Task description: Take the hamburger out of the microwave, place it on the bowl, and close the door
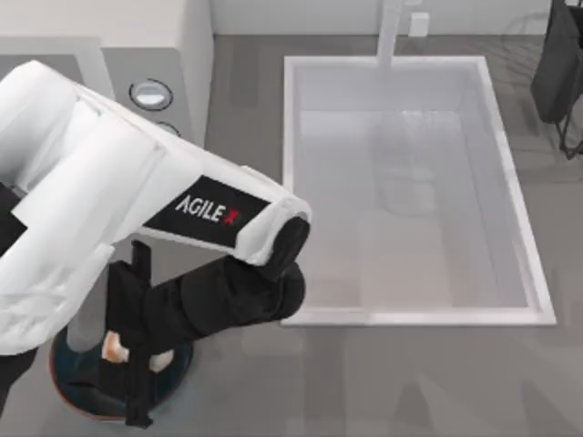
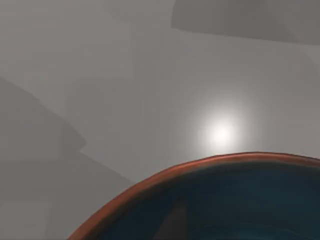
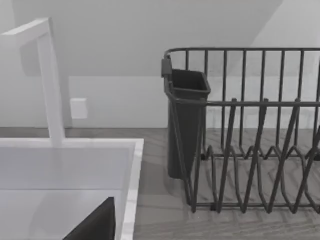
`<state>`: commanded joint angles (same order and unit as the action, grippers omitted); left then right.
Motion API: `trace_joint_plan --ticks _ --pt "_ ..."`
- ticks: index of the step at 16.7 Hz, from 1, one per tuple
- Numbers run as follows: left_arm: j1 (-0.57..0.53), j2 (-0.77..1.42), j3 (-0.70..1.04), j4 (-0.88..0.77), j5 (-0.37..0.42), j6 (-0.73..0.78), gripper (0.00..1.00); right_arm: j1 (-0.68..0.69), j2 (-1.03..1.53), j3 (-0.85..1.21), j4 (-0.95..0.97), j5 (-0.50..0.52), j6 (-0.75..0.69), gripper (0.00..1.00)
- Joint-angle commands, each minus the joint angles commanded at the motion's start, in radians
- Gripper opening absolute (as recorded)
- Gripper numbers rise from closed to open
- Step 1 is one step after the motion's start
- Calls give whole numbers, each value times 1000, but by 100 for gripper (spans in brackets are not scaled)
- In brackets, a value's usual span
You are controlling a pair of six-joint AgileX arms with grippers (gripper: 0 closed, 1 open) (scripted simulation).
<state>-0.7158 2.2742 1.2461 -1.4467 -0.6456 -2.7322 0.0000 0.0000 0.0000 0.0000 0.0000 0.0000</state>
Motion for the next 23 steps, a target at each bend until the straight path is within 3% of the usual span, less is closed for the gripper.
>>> trace_joint_plan --ticks 5,6,17,20,23 --pt "0 0 0 0 0 0 98 0 0 0 0 0 0 100" --pt "0 0 0 0 0 0 100 0 0 0 0 0 0 100" --pt "-19 -72 10 -7 22 41 100 0 0 0 0 0 0 100" --pt "16 -173 -50 62 52 163 100 0 0 0 0 0 0 100" --pt "75 -347 -150 178 101 380 100 0 0 0 0 0 0 100"
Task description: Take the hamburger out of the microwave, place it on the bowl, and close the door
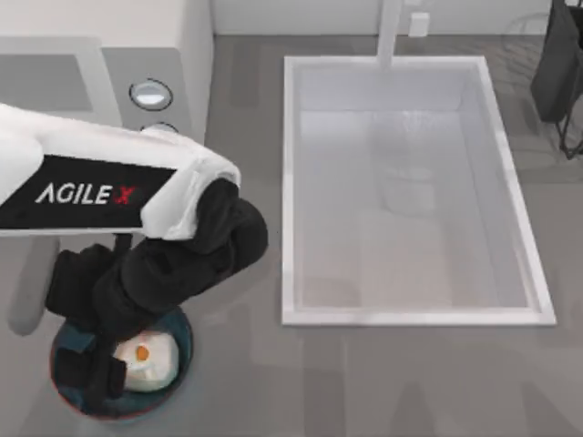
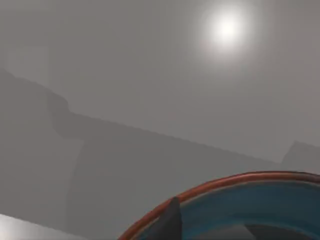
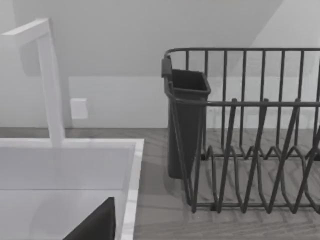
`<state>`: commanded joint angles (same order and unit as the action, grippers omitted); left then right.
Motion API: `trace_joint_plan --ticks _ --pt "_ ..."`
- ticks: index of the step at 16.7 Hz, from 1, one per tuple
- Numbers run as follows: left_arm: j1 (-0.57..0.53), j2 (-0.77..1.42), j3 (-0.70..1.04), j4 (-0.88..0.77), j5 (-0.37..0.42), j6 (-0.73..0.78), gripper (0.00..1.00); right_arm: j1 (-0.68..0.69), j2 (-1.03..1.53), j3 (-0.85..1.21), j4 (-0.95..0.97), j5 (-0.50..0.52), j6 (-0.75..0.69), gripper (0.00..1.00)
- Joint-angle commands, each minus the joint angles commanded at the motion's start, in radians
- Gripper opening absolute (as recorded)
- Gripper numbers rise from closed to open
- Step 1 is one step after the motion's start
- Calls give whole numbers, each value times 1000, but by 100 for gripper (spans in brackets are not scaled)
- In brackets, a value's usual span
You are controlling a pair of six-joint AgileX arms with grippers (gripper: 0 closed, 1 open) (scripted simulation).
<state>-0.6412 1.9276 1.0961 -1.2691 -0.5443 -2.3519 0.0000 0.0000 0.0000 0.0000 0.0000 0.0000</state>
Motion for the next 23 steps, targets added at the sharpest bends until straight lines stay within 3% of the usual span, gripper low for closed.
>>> trace_joint_plan --ticks 4,16,20,23 --pt "106 -329 -181 210 90 422 100 0 0 0 0 0 0 100" --pt "492 -1508 -841 973 417 1903 100 0 0 0 0 0 0 100" --pt "589 -1790 -1007 1166 500 2209 100 0 0 0 0 0 0 100" --pt "631 -1903 -1079 1249 536 2326 100 0 0 0 0 0 0 100"
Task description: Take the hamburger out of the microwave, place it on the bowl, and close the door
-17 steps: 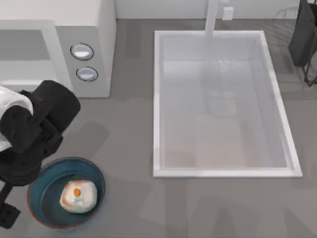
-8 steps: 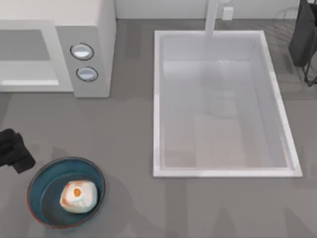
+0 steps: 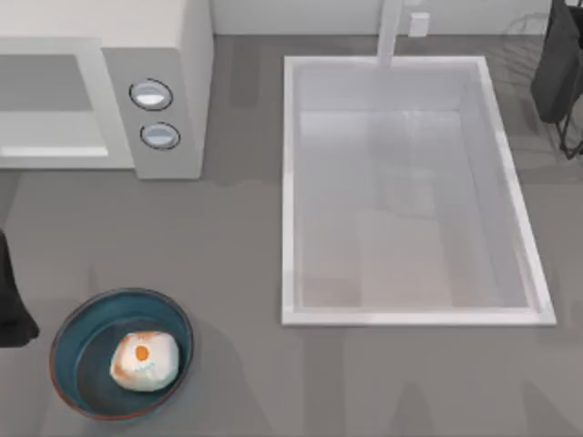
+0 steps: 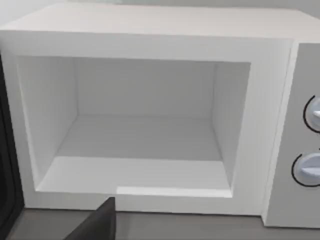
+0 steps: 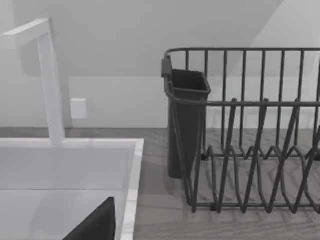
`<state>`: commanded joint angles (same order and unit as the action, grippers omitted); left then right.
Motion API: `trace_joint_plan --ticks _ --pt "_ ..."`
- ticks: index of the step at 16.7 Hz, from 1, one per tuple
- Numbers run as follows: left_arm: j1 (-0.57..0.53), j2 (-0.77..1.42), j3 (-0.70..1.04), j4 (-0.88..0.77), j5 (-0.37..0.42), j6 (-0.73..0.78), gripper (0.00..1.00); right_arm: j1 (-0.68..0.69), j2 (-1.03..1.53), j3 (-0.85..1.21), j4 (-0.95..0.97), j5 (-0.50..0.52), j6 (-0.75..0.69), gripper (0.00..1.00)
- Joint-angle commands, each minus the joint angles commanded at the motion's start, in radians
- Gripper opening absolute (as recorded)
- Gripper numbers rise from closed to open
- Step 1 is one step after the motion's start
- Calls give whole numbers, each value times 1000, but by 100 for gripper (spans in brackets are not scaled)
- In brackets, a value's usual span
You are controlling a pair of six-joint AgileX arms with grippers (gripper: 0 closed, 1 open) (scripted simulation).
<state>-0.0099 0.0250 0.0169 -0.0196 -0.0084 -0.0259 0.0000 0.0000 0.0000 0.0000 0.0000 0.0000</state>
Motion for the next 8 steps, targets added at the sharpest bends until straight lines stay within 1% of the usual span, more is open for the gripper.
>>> trace_joint_plan --ticks 2,6,8 --pt "10 -25 -17 20 8 26 100 0 0 0 0 0 0 100" --pt "10 -25 -17 20 8 26 100 0 0 0 0 0 0 100" --pt "10 -25 -17 20 8 26 85 0 0 0 0 0 0 100"
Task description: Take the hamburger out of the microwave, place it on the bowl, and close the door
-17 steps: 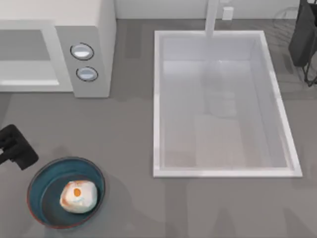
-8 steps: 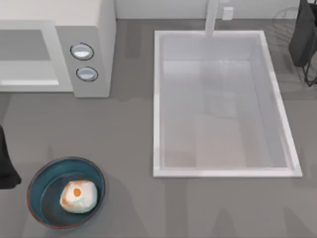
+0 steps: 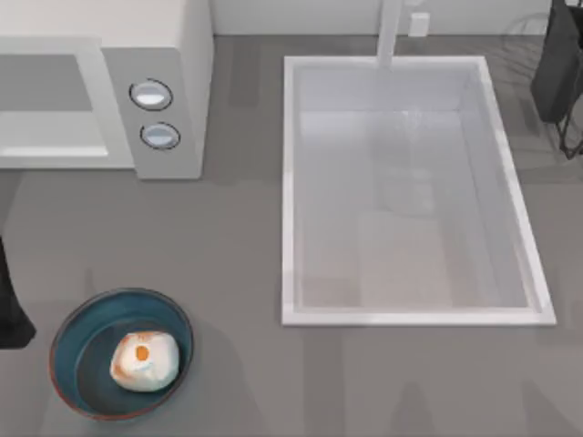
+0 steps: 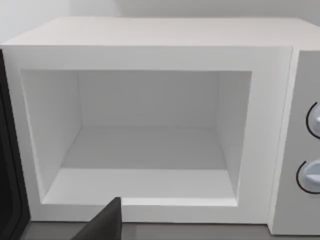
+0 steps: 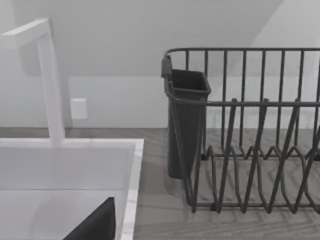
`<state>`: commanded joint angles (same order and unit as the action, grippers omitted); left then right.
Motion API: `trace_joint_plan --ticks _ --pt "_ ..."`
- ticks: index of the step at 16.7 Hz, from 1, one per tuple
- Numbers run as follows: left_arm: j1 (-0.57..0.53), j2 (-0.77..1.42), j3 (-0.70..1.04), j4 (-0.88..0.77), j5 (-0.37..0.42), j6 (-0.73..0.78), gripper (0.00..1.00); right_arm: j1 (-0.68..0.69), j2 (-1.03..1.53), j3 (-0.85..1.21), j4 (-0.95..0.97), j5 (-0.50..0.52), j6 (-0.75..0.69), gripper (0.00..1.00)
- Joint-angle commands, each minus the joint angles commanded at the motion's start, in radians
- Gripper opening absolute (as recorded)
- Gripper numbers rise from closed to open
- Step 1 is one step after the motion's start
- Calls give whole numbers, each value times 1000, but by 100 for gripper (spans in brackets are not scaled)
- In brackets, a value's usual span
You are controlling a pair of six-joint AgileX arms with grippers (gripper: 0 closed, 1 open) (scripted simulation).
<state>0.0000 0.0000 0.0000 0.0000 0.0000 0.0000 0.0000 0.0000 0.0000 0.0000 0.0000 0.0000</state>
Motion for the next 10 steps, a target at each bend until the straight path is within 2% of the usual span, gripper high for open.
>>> trace_joint_plan --ticks 10 --pt "0 0 0 0 0 0 10 0 0 0 0 0 0 100"
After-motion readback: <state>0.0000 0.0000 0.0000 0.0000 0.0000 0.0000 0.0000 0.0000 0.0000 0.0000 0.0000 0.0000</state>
